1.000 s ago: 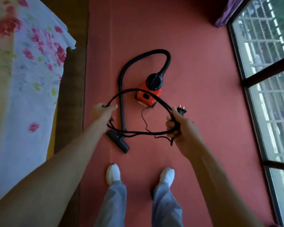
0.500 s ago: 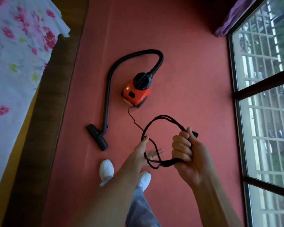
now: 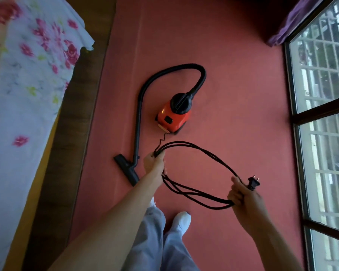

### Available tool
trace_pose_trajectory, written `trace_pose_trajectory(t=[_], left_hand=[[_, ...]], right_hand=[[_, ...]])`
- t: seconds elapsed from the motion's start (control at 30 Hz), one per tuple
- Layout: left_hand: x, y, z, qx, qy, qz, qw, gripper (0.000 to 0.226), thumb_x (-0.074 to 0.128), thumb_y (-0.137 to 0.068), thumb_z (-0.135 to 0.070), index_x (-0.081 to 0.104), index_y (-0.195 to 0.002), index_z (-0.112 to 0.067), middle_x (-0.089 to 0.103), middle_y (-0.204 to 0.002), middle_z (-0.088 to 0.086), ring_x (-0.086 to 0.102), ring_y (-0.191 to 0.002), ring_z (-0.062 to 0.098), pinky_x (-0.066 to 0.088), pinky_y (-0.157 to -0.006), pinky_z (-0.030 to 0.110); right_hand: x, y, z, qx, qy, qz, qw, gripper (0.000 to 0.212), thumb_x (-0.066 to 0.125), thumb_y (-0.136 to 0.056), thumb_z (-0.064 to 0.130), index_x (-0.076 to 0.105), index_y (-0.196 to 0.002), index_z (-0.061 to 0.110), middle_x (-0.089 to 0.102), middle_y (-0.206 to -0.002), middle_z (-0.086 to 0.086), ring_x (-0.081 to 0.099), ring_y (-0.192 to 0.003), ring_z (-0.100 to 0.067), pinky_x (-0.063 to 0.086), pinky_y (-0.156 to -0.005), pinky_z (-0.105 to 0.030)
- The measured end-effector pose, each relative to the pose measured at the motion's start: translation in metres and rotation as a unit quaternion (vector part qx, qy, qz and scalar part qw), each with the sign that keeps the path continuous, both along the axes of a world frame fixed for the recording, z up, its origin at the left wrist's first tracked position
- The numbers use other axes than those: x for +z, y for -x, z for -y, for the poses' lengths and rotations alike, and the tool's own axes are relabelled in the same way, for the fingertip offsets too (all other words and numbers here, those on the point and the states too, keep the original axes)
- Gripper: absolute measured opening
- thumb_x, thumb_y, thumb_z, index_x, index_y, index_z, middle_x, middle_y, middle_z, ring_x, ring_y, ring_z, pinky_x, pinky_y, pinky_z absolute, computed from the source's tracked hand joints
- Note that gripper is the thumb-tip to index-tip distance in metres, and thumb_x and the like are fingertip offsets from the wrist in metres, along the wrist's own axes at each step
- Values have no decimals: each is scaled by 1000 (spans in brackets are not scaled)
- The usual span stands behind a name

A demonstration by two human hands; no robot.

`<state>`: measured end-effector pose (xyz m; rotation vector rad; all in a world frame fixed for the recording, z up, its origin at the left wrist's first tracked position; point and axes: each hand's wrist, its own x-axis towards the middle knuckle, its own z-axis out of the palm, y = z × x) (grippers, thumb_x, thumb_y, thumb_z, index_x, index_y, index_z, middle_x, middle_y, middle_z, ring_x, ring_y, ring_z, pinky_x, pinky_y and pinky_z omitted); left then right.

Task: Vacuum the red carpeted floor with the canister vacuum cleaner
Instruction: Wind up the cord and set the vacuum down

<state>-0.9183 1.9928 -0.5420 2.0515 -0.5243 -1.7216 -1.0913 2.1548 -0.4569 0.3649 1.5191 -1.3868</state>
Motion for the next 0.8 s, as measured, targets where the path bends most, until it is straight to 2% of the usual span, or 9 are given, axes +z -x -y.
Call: trace_pose_trajectory(t=[0.07, 0.13, 0.2, 0.3, 0.37, 0.47, 0.6, 0.73, 0.8], left_hand=[[-3, -20, 9, -34, 40, 47, 998, 25, 66, -90, -26, 62, -77, -5, 49, -53, 6, 47, -47, 23, 43, -47, 30], [-8, -39, 19, -48, 60, 74, 994, 28, 65, -90, -30, 69, -85, -3, 51, -55, 13, 50, -55, 25, 46, -59, 40], [-13, -60, 31, -47, 78, 81, 993, 27, 64, -91, -30, 71, -84, -4, 51, -56, 9, 51, -62, 24, 47, -63, 38], [-16, -83, 52, -41, 78, 48, 995, 26, 64, -91, -29, 72, -80, -7, 45, -52, -3, 46, -54, 20, 39, -49, 23], [-14, -95, 76, -22, 58, 0, 998, 23, 64, -92, -26, 69, -78, -8, 37, -51, -4, 35, -38, 9, 27, -36, 15], [-8, -114, 113, -25, 34, -83, 996, 22, 69, -88, -32, 63, -75, -15, 28, -47, -7, 22, -33, 4, 20, -32, 15], [-12, -137, 142, -37, 49, -113, 992, 37, 68, -86, -45, 56, -64, -18, 25, -41, -8, 17, -35, 7, 16, -38, 18], [-27, -157, 157, -43, 86, -116, 989, 43, 67, -86, -44, 49, -60, -16, 25, -40, -7, 17, -36, 9, 14, -39, 21], [-35, -164, 161, -66, 111, -108, 986, 44, 70, -82, -45, 49, -60, -13, 25, -40, -5, 18, -35, 10, 15, -37, 18]], right_hand=[[-17, -15, 12, 33, -44, -68, 996, 3, 56, -95, -2, 55, -96, 0, 35, -65, 2, 33, -46, -4, 28, -38, -15], [-30, -30, 30, 77, -76, -118, 987, 6, 58, -95, 0, 59, -91, 3, 40, -66, -1, 38, -51, -8, 32, -41, -17], [-46, -44, 49, 136, -117, -168, 969, 7, 59, -96, 3, 61, -89, 4, 51, -67, -6, 49, -54, -14, 42, -46, -22], [-74, -60, 78, 217, -163, -206, 940, 6, 59, -97, 7, 63, -94, 3, 63, -75, -14, 64, -61, -26, 54, -59, -36], [-101, -70, 105, 273, -173, -223, 920, 7, 58, -96, 7, 64, -92, 6, 63, -79, -13, 63, -68, -25, 56, -67, -44], [-148, -81, 151, 356, -192, -264, 876, 14, 63, -93, 15, 61, -78, 14, 59, -73, -8, 56, -68, -25, 53, -77, -55], [-192, -100, 212, 444, -156, -318, 823, 16, 61, -95, 23, 62, -98, 7, 60, -82, -6, 56, -81, -26, 43, -73, -38], [-232, -119, 273, 511, -67, -354, 780, 24, 57, -97, 22, 60, -117, 10, 59, -95, -2, 53, -87, -19, 37, -75, -31], [-255, -128, 300, 533, -23, -362, 765, 25, 56, -94, 28, 58, -113, 12, 55, -92, 3, 49, -86, -15, 37, -80, -31]])
